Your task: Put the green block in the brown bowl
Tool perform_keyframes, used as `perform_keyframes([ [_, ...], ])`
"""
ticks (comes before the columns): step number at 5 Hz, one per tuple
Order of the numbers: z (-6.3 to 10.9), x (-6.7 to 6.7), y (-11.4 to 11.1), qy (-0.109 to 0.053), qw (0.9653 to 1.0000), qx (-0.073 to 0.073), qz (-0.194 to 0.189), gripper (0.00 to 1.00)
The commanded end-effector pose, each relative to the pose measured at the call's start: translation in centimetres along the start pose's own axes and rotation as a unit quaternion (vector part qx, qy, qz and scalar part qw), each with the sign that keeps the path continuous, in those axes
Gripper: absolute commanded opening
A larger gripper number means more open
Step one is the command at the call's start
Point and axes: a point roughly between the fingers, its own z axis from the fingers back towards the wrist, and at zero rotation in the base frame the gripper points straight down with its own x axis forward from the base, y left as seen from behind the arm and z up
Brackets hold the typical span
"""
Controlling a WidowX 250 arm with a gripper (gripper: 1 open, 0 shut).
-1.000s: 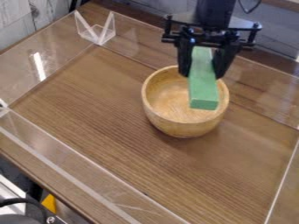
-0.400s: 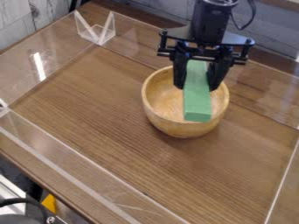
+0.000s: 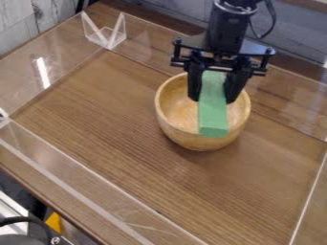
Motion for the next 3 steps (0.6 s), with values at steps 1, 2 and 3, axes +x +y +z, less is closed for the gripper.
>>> perform_keyframes([
  [1, 0.37, 0.39, 0.26, -0.011, 0.9999, -0.007, 0.005, 1.0],
  [2, 0.27, 0.52, 0.42, -0.012, 0.9999, -0.01, 0.005, 0.0],
  [3, 0.47, 0.57, 0.74, -0.013, 0.9998, -0.012, 0.009, 1.0],
])
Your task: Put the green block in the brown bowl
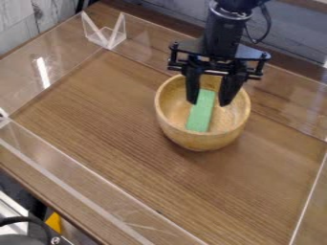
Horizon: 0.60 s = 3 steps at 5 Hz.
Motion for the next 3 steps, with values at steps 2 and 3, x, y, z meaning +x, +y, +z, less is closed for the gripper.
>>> perform_keyframes([
  [2, 1.52, 0.41, 0.93, -0.02, 0.9996, -0.015, 0.011, 1.0],
  [3, 1.82, 0.51, 1.32, -0.025, 0.9994, -0.017, 0.014, 1.0],
])
